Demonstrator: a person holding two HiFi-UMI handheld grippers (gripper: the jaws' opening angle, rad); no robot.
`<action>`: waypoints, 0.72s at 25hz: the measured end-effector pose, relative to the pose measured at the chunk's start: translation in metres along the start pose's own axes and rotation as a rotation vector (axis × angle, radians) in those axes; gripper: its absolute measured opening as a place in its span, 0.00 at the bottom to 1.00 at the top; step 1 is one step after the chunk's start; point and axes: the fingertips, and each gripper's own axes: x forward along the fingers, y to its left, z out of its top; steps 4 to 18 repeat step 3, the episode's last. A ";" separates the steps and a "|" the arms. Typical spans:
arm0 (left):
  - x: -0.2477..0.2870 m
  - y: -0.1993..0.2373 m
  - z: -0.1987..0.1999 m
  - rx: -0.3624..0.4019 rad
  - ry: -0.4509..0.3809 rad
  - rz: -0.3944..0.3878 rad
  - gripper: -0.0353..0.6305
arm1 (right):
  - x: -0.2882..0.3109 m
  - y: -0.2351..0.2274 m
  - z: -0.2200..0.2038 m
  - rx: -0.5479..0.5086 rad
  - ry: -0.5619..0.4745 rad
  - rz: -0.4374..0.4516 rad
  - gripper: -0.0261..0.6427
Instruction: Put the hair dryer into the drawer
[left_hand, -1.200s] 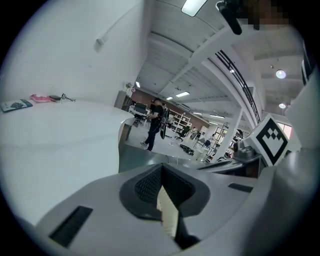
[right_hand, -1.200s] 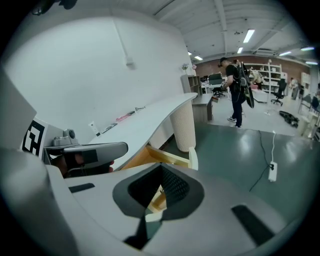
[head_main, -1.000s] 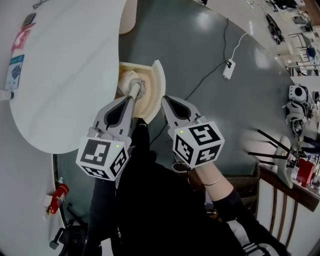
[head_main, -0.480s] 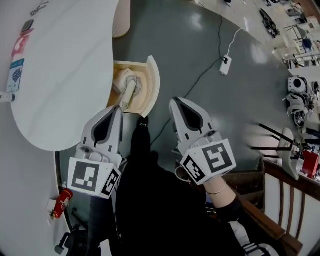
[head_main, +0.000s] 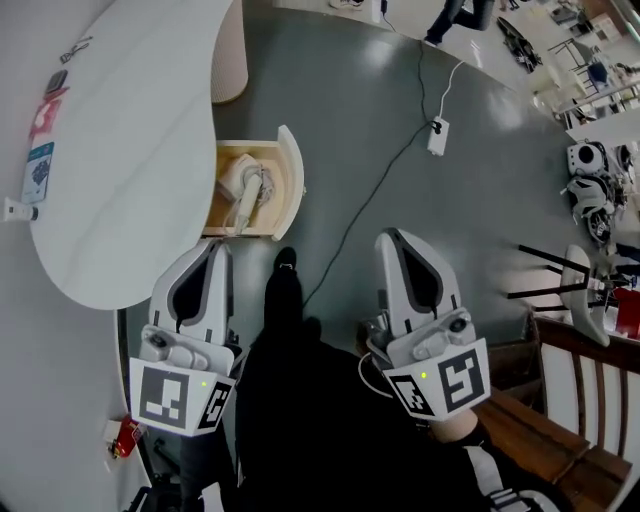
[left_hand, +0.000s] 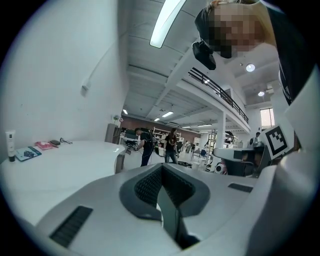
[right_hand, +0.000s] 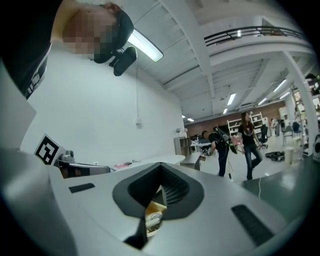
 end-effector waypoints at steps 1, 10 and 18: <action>-0.003 -0.005 0.003 0.002 -0.005 -0.006 0.07 | -0.008 0.000 0.007 -0.007 -0.024 -0.008 0.04; -0.010 -0.015 0.008 0.002 -0.015 -0.018 0.07 | -0.023 0.000 0.021 -0.016 -0.069 -0.025 0.04; -0.010 -0.015 0.008 0.002 -0.015 -0.018 0.07 | -0.023 0.000 0.021 -0.016 -0.069 -0.025 0.04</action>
